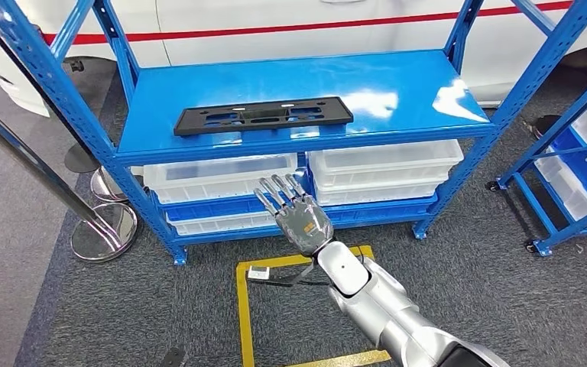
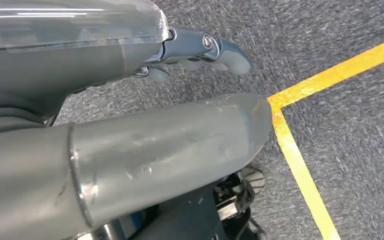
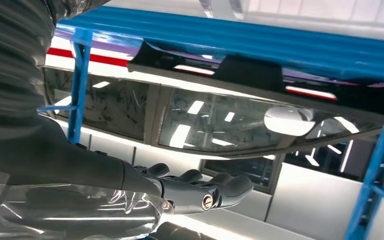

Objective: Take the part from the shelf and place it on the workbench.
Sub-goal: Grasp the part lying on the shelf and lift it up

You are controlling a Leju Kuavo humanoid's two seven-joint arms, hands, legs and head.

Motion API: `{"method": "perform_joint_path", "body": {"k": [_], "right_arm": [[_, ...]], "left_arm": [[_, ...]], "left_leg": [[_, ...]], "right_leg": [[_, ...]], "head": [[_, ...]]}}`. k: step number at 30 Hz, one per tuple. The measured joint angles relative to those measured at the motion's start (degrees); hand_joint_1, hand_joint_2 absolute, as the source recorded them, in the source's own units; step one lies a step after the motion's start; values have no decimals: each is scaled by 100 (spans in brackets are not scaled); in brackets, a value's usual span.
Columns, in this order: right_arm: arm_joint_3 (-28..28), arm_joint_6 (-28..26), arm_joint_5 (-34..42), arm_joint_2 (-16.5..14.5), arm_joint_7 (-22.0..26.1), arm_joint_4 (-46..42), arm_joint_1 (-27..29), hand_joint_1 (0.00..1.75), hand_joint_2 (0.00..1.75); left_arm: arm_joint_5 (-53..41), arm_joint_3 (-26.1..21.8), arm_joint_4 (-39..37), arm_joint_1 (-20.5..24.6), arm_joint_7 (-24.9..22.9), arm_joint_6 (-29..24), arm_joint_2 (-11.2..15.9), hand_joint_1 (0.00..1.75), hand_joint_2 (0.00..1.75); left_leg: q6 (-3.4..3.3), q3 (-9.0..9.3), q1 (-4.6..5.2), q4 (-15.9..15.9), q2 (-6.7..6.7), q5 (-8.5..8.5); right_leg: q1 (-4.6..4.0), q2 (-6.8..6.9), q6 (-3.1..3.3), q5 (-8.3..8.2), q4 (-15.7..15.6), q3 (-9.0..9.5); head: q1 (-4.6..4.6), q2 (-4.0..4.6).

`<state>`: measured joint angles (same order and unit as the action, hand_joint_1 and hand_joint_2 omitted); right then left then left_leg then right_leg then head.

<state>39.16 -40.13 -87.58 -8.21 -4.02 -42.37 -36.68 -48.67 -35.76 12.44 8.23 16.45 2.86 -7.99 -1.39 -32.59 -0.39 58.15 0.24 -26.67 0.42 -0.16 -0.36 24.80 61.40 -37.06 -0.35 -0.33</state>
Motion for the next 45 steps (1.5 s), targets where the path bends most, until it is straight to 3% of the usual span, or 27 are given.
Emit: {"method": "perform_joint_path", "body": {"k": [1,4,6,9,10,11,12,14,15,16,19,21,25,26,27,29,31,35,37,39,41,42,43,45], "right_arm": [[-16,0,0,-1,7,1,-1,0,175],[-67,0,-2,-3,29,-1,10,0,175],[-89,0,-5,-7,34,-3,6,0,175],[-103,0,-7,-8,40,-2,17,0,175],[-108,0,-7,-8,42,-1,29,0,175],[-113,0,-8,-7,43,-1,39,0,175],[-117,0,-9,-7,43,-1,45,0,175],[-124,1,-12,-8,42,-1,47,0,175],[-127,1,-13,-8,39,-1,44,0,175],[-131,1,-13,-8,37,-3,44,0,175],[-151,-1,-13,-6,34,-26,59,0,175],[-170,-2,-14,-4,31,-48,56,0,175],[-192,-2,-15,12,22,-60,95,0,175],[-195,-2,-15,17,23,-60,111,0,175],[-201,-2,-15,21,22,-61,120,0,175],[-214,-2,-15,26,21,-62,123,0,175],[-225,0,-15,35,19,-65,122,0,175],[-254,-2,-15,54,20,-119,144,0,175],[-270,-2,-16,52,25,-159,138,0,175],[-278,-2,-18,52,35,-179,153,0,175],[-281,-2,-20,52,45,-190,185,0,175],[-282,-2,-21,51,46,-193,194,0,175],[-283,-2,-21,50,48,-198,198,0,175],[-283,-1,-22,44,48,-214,200,0,175]], "left_arm": [[-7,2,0,4,-1,1,1,0,0],[-25,8,0,16,-1,1,2,0,0],[-47,13,0,26,0,2,3,0,0],[-72,27,0,23,-1,3,2,0,0],[-74,33,0,16,-3,3,2,0,0],[-79,39,0,10,-5,3,3,0,0],[-83,44,0,7,-7,3,3,0,0],[-90,51,0,9,-9,3,5,0,0],[-92,53,0,12,-9,3,8,0,0],[-95,56,0,18,-11,3,10,0,0],[-101,63,0,21,-16,9,14,0,0],[-102,74,0,18,-16,13,15,0,0],[-103,92,0,23,-16,17,15,0,0],[-103,93,0,16,-16,18,15,0,0],[-103,93,0,10,-17,18,14,0,0],[-107,96,-1,6,-17,18,11,0,0],[-113,99,-2,18,-18,18,10,0,0],[-121,106,-2,38,-16,18,13,0,0],[-131,114,-2,57,-10,18,15,0,0],[-149,126,-2,63,-7,18,14,0,0],[-167,134,-2,48,-6,16,14,0,0],[-173,136,-2,41,-6,14,14,0,0],[-174,137,-2,38,-6,13,15,0,0],[-176,138,-2,35,-7,11,19,0,0]], "left_leg": [[28,2,6,7,0,-22],[127,32,3,11,-4,-77],[185,-66,-8,283,-8,-239],[229,-643,-23,1350,-9,-652],[234,-811,-25,1589,-9,-670],[230,-885,-25,1624,-9,-567],[216,-849,-24,1439,-9,-357],[157,-569,-13,712,-9,136],[121,-432,6,398,-8,265],[87,-341,27,198,-7,297],[-2,-223,47,8,0,192],[-68,-105,19,-61,5,161],[-135,84,12,-84,7,21],[-131,139,11,-82,9,-26],[-121,207,9,-81,11,-79],[-81,354,5,-79,12,-206],[-11,441,8,-72,14,-320],[120,493,10,31,9,-383],[157,240,-3,502,6,-426],[195,-229,-12,1201,5,-632],[211,-592,-16,1525,4,-842],[204,-659,-17,1441,4,-801],[186,-649,-16,1194,4,-614],[120,-533,4,503,3,-2]], "right_leg": [[-11,-2,24,-7,-148,73],[-15,-22,115,44,-202,123],[4,-20,189,67,-242,195],[-5,-8,250,136,-251,279],[-12,-11,253,166,-250,308],[-17,-18,252,201,-248,348],[-21,-25,245,240,-248,401],[-27,-32,221,331,-252,518],[-32,-35,199,371,-250,555],[-34,-35,171,398,-252,571],[-34,-27,82,407,-205,583],[-26,-20,31,462,64,468],[11,-15,-60,815,1275,-394],[21,-14,-68,771,1332,-531],[30,-11,-69,610,1190,-564],[36,1,-52,53,473,-401],[4,12,-4,-245,-75,-250],[-6,-19,151,-206,-212,-129],[8,-24,211,-145,-242,-9],[-4,-20,246,-46,-249,102],[-19,-30,253,68,-248,233],[-26,-38,252,125,-248,310],[-33,-45,247,186,-248,396],[-48,-52,225,307,-245,540]], "head": [[0,0],[-2,0],[-2,0],[-3,0],[-3,0],[-3,0],[-3,0],[-2,0],[-2,0],[-1,0],[-1,0],[1,0],[4,0],[4,0],[4,0],[5,0],[2,0],[2,0],[-2,0],[-4,0],[-3,0],[-3,0],[-3,0],[-1,0]]}}
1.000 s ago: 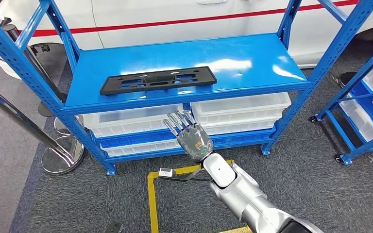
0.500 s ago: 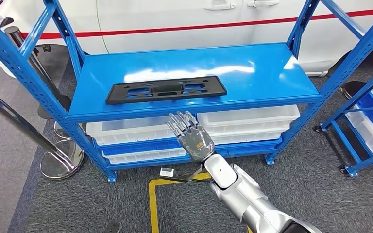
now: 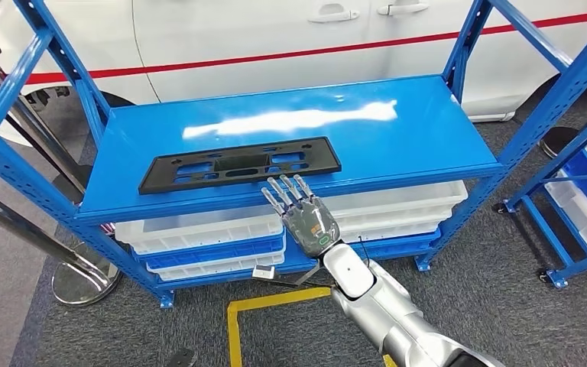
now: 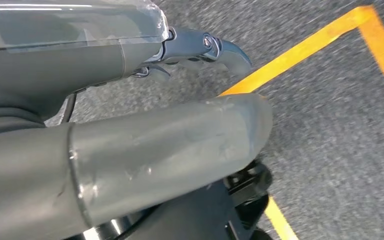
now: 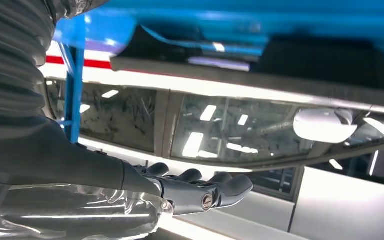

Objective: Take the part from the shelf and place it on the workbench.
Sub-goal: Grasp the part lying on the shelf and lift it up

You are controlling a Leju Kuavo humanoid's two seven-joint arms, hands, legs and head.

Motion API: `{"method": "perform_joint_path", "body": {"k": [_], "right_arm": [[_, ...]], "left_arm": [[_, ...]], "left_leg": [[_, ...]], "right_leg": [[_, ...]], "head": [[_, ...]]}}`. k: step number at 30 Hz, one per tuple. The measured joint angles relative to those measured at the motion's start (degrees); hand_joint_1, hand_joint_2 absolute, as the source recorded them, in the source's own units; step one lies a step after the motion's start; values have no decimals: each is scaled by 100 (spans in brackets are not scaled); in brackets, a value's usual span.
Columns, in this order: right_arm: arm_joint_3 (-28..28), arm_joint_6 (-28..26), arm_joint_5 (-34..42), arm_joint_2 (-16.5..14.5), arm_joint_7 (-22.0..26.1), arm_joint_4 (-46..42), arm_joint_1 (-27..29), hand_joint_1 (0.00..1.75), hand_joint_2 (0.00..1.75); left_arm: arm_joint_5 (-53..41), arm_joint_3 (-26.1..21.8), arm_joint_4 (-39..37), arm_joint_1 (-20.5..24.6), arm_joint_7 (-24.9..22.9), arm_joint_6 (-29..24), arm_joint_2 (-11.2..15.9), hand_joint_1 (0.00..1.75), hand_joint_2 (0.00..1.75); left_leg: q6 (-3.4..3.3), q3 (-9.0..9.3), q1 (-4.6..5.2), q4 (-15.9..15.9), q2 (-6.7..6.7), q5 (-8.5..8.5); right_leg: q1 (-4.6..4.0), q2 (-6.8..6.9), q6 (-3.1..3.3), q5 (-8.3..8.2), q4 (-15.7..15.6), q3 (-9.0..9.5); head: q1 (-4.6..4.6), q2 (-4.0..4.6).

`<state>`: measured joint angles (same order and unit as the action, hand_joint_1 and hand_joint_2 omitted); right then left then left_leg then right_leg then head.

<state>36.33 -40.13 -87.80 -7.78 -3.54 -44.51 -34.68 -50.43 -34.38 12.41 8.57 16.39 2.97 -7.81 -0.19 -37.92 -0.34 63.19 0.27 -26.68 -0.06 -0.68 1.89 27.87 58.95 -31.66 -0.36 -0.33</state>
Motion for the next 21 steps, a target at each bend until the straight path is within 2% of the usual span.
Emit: {"method": "perform_joint_path", "body": {"k": [1,2,5,6,7,8,10,12,13,14,16,17,18,19,21], "right_arm": [[0,0,-1,-4,1,-8,0,0,175],[-1,0,-1,-8,2,-16,4,0,175],[-3,-3,-2,-22,22,-47,8,0,175],[-3,-4,-2,-29,33,-60,-2,0,175],[-4,-4,-2,-38,42,-70,-15,0,175],[-4,-4,-3,-44,49,-76,-19,0,175],[-4,-4,-4,-49,52,-75,1,0,175],[-4,-4,-4,-48,52,-74,39,0,175],[-4,-4,-4,-48,49,-74,49,0,175],[-4,-4,-4,-48,43,-74,53,0,175],[-4,-3,-4,-46,22,-74,54,0,175],[-4,-2,-4,-45,14,-74,54,0,175],[-4,-1,-4,-45,7,-78,58,0,175],[-5,-1,-4,-44,3,-81,60,0,175],[-6,-3,-4,-49,1,-101,57,0,175]], "left_arm": [[-1,0,0,0,0,-1,4,0,0],[-1,1,0,-3,-1,-1,8,0,0],[-4,2,0,2,3,-5,10,0,0],[-5,2,0,12,5,-7,11,0,0],[-5,2,0,29,7,-10,11,0,0],[-5,2,0,46,8,-13,13,0,0],[-5,2,0,71,7,-15,14,0,0],[-5,2,0,70,6,-15,15,0,0],[-6,2,0,61,4,-15,15,0,0],[-7,2,0,51,2,-15,14,0,0],[-8,3,-1,36,0,-13,10,0,0],[-9,4,-1,37,0,-11,9,0,0],[-9,4,-2,39,-1,-11,9,0,0],[-10,4,-2,42,-2,-11,9,0,0],[-10,4,-2,45,-3,-13,13,0,0]], "left_leg": [[-37,53,21,-250,0,199],[-77,78,44,-386,1,322],[-176,181,53,-479,4,314],[-204,245,41,-516,4,295],[-235,308,30,-542,6,279],[-259,358,26,-559,5,253],[-285,436,24,-563,10,175],[-278,520,22,-562,19,96],[-272,581,21,-561,22,49],[-264,654,20,-560,24,-7],[-226,813,22,-548,24,-146],[-194,861,27,-542,29,-211],[-154,890,30,-547,34,-270],[-114,919,34,-533,38,-303],[-51,953,28,-497,36,-326]], "right_leg": [[-5,-7,-25,51,3,41],[-5,-13,-58,92,4,65],[-3,-16,-153,151,66,123],[-1,-8,-177,172,189,86],[7,-1,-204,217,400,-26],[21,7,-228,291,708,-218],[42,11,-275,496,1322,-694],[59,18,-303,618,1555,-985],[67,24,-311,559,1460,-1020],[75,31,-313,402,1249,-1004],[75,42,-288,-191,562,-888],[62,44,-257,-414,288,-834],[46,44,-220,-571,116,-801],[33,41,-180,-604,45,-789],[35,32,-99,-570,15,-710]], "head": [[1,0],[1,0],[2,0],[3,0],[2,0],[3,0],[2,0],[2,0],[2,0],[3,0],[3,0],[3,0],[2,0],[1,0],[1,0]]}}
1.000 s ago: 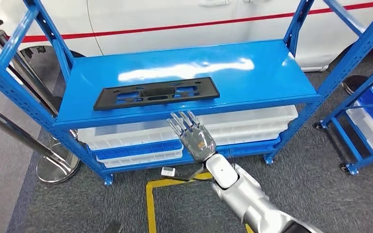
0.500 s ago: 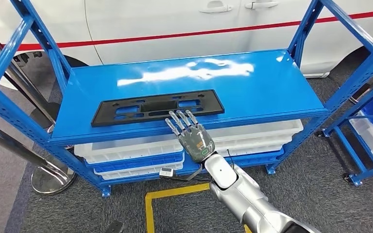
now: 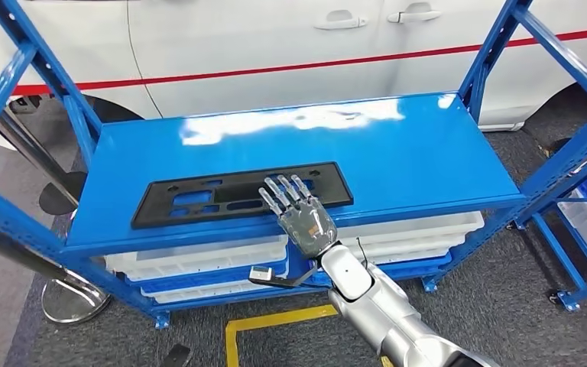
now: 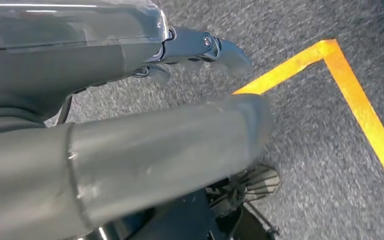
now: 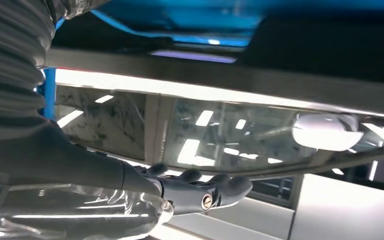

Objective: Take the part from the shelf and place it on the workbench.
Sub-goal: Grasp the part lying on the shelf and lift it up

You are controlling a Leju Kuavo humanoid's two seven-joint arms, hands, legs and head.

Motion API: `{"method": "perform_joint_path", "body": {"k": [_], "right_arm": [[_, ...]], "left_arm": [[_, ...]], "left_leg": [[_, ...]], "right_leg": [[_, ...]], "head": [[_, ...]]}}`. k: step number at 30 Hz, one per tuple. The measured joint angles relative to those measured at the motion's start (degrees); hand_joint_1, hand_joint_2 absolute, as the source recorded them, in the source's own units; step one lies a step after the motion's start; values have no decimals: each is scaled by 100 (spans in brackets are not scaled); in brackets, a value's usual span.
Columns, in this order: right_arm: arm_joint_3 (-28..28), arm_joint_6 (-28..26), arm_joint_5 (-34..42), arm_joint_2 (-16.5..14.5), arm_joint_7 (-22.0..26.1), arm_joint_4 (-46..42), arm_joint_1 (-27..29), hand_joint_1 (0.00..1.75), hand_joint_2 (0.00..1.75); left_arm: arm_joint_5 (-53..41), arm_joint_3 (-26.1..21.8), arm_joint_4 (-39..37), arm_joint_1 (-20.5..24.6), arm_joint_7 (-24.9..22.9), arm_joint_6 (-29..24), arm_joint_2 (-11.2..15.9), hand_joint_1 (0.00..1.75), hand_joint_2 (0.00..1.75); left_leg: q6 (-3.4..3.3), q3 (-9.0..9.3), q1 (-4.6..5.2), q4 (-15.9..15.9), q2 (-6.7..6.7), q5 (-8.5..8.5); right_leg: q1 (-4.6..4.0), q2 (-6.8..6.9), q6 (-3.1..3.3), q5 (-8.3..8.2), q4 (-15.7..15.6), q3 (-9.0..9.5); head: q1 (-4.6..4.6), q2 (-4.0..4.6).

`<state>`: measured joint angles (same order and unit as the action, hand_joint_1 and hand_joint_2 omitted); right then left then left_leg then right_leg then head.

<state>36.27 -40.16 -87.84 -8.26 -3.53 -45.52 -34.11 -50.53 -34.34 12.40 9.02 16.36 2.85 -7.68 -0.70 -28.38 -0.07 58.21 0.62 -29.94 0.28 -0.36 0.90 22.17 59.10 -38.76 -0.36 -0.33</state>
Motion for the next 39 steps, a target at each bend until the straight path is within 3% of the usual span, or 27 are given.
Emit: {"method": "perform_joint_path", "body": {"k": [2,5,7,8,9,10,12,13,14,16,18,21,22,23,25,27,29,32,34,36,37,38,39], "right_arm": [[-1,-1,0,-7,-1,-23,-14,0,175],[1,-1,0,-15,0,-34,-8,0,175],[0,-1,0,-15,-1,-34,9,0,175],[0,-1,0,-16,-1,-34,13,0,175],[0,0,0,-17,-2,-34,15,0,175],[0,1,-1,-18,-4,-33,15,0,175],[-1,3,-2,-23,-9,-33,19,0,175],[-1,3,-2,-27,-11,-33,21,0,175],[-1,2,-2,-32,-13,-36,21,0,175],[-1,0,-2,-38,-20,-49,18,87,175],[-1,-1,-2,-39,-31,-61,6,175,175],[-1,1,-1,-22,-34,-63,26,175,175],[-1,1,-1,-13,-32,-64,40,175,175],[-1,1,0,-5,-29,-66,49,175,175],[-13,1,0,7,-20,-84,52,175,175],[-30,2,-1,16,-10,-110,42,175,175],[-37,2,-2,29,-13,-139,43,175,175],[-38,0,-3,45,-37,-215,45,175,175],[-38,1,-4,46,-54,-262,27,175,175],[-39,1,-4,49,-64,-276,24,175,175],[-39,1,-4,51,-73,-281,29,175,175],[-39,1,-4,54,-86,-290,31,175,175],[-39,1,-4,56,-103,-308,32,175,175]], "left_arm": [[-1,0,1,12,3,-2,5,0,0],[-1,0,-1,10,3,1,5,0,0],[-2,0,-1,-13,3,2,5,0,0],[-2,0,-1,-21,5,2,5,0,0],[-2,0,-1,-23,7,2,5,0,0],[-2,0,-1,-26,9,2,5,0,0],[-2,0,-1,-24,13,2,10,0,0],[-2,0,-1,-26,14,2,12,0,0],[-2,0,-1,-24,15,2,14,0,0],[0,0,-1,-26,25,-1,14,0,0],[14,-1,-1,-6,40,-21,15,0,0],[61,-3,-1,22,76,-54,15,0,0],[76,-4,-1,21,98,-58,15,0,0],[87,-5,-1,19,125,-62,14,0,0],[105,-5,-1,22,183,-68,5,0,0],[112,-6,-1,44,224,-79,-10,0,0],[117,-8,-1,60,257,-113,-20,0,0],[139,-11,1,82,308,-198,-19,0,0],[164,-14,2,110,333,-235,-19,0,0],[187,-18,1,119,349,-260,-19,0,0],[198,-21,1,116,357,-277,-19,0,0],[220,-28,1,114,369,-299,-19,0,0],[255,-41,1,116,386,-326,-19,0,0]], "left_leg": [[43,-127,-12,329,-13,-16],[107,-769,-37,1307,-22,-353],[125,-1061,-53,1502,-24,-518],[127,-1087,-58,1340,-25,-420],[117,-1041,-60,1024,-26,-173],[94,-974,-58,639,-29,185],[22,-875,-22,110,-36,629],[-18,-866,-1,12,-37,703],[-57,-840,16,1,-36,660],[-132,-728,4,-54,-35,681],[-190,-611,-13,-98,-36,664],[-232,-537,-5,-102,-30,570],[-232,-504,-3,-97,-27,532],[-227,-461,-3,-89,-24,489],[-209,-358,-3,-70,-20,392],[-173,-306,1,-49,-16,315],[-118,-294,7,-21,-15,287],[-33,-320,3,130,-22,171],[22,-560,-21,638,-28,-102],[74,-946,-49,1327,-30,-381],[93,-1075,-61,1510,-31,-410],[102,-1110,-70,1493,-32,-330],[105,-1041,-77,1271,-33,-151]], "right_leg": [[17,-1,72,54,-53,129],[16,5,121,196,-83,315],[10,-6,118,307,-81,444],[7,-12,111,368,-79,523],[5,-17,100,431,-79,609],[3,-19,86,495,-78,678],[-5,-30,30,598,-74,761],[-6,-36,-6,627,-61,775],[-8,-40,-44,643,-51,797],[-1,-31,-105,674,34,815],[9,-13,-152,796,426,630],[17,1,-199,1175,1406,-52],[17,2,-202,1175,1522,-205],[16,2,-197,1033,1430,-248],[7,5,-156,474,751,-79],[-32,5,-91,164,143,107],[-61,1,-23,160,-22,152],[-24,1,60,138,-94,256],[-2,13,94,152,-122,311],[0,23,113,176,-117,324],[2,23,115,189,-110,330],[5,20,110,202,-98,337],[9,15,100,216,-83,347]], "head": [[-1,0],[-3,0],[-3,0],[-3,0],[-2,0],[-2,0],[0,0],[1,0],[2,0],[2,0],[3,0],[2,0],[2,0],[2,0],[3,0],[3,0],[3,0],[3,0],[2,0],[2,0],[2,0],[2,0],[2,0]]}}
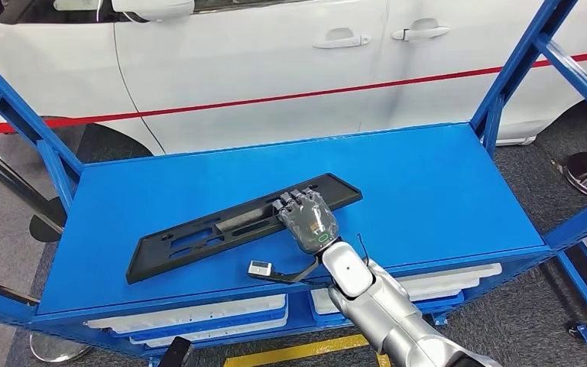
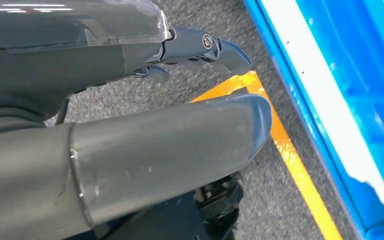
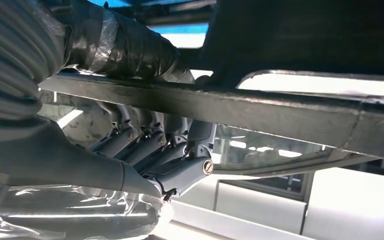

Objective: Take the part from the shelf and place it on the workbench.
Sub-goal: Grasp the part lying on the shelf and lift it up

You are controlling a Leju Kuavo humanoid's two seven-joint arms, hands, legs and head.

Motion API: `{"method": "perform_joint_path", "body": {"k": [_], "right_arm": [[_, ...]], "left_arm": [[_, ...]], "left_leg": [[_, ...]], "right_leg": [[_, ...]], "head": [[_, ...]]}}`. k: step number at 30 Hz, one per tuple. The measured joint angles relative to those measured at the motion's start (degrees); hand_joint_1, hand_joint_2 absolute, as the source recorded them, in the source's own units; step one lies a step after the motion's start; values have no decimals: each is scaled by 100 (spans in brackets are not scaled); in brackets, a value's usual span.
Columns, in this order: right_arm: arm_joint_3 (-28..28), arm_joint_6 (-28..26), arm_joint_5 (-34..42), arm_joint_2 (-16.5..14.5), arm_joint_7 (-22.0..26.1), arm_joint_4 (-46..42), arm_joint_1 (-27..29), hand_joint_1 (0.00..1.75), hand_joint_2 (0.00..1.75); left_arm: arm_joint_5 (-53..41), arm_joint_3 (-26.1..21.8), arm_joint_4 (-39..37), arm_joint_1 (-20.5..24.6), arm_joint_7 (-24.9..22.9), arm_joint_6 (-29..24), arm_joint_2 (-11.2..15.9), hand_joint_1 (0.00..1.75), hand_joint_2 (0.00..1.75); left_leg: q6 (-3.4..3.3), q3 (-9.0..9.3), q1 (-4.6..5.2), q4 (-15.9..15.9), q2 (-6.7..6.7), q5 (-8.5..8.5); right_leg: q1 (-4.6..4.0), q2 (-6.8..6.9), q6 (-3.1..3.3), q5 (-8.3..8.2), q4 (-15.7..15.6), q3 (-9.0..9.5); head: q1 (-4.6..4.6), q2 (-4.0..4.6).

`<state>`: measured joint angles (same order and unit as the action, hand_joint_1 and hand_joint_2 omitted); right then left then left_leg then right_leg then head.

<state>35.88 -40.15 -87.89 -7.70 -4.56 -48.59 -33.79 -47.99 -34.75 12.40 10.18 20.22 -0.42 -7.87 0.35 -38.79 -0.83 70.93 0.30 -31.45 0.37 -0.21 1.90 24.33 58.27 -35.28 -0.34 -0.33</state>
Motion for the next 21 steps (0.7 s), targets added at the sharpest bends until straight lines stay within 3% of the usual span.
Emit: {"method": "perform_joint_path", "body": {"k": [2,4,8,9,12,13,14,15,18,19,21], "right_arm": [[0,0,0,9,-33,-58,-2,175,175],[0,0,0,29,-53,-123,-3,175,175],[-1,0,0,68,-75,-212,1,175,175],[-1,0,0,78,-82,-231,-2,175,175],[-1,0,0,118,-116,-259,27,175,175],[-1,0,0,138,-131,-275,49,175,175],[-2,0,0,156,-141,-311,71,175,175],[-8,0,1,175,-137,-382,95,175,175],[-95,-1,39,202,86,-847,190,175,175],[-154,-2,93,198,278,-1093,242,175,175],[-310,-2,265,161,827,-1689,400,175,175]], "left_arm": [[111,-53,1,21,49,-55,0,0,0],[214,-125,1,51,86,-85,-2,0,0],[270,-211,1,65,102,-99,-9,0,0],[274,-227,1,75,104,-108,-13,0,0],[282,-263,1,94,107,-195,-18,0,0],[297,-275,1,93,111,-266,-19,0,0],[323,-288,1,92,118,-355,-21,0,0],[360,-305,1,91,139,-461,-27,0,0],[467,-374,1,92,327,-667,-60,0,0],[485,-391,1,89,409,-652,-67,0,0],[516,-412,1,62,529,-537,-67,0,0]], "left_leg": [[-18,298,-4,-754,-4,420],[-62,469,21,-1210,-3,558],[-197,514,26,-1312,-6,651],[-235,525,15,-1341,-13,678],[-290,528,24,-1357,-19,692],[-293,525,29,-1350,-18,688],[-293,523,31,-1340,-15,683],[-289,522,32,-1326,-11,676],[-243,508,49,-1262,3,632],[-219,496,58,-1244,6,619],[-162,484,70,-1233,7,605]], "right_leg": [[1,-7,-33,30,29,22],[-7,-9,-91,40,45,10],[-7,-9,-223,100,115,-25],[-7,-8,-246,215,282,-96],[3,-5,-288,735,1327,-582],[5,-4,-296,801,1581,-706],[6,-4,-298,754,1618,-727],[7,-2,-292,618,1455,-647],[-4,0,-239,160,378,-105],[-11,1,-220,113,175,-9],[-30,-3,-180,112,101,14]], "head": [[1,0],[1,0],[4,0],[3,0],[3,0],[4,0],[4,0],[4,0],[3,0],[2,0],[2,0]]}}
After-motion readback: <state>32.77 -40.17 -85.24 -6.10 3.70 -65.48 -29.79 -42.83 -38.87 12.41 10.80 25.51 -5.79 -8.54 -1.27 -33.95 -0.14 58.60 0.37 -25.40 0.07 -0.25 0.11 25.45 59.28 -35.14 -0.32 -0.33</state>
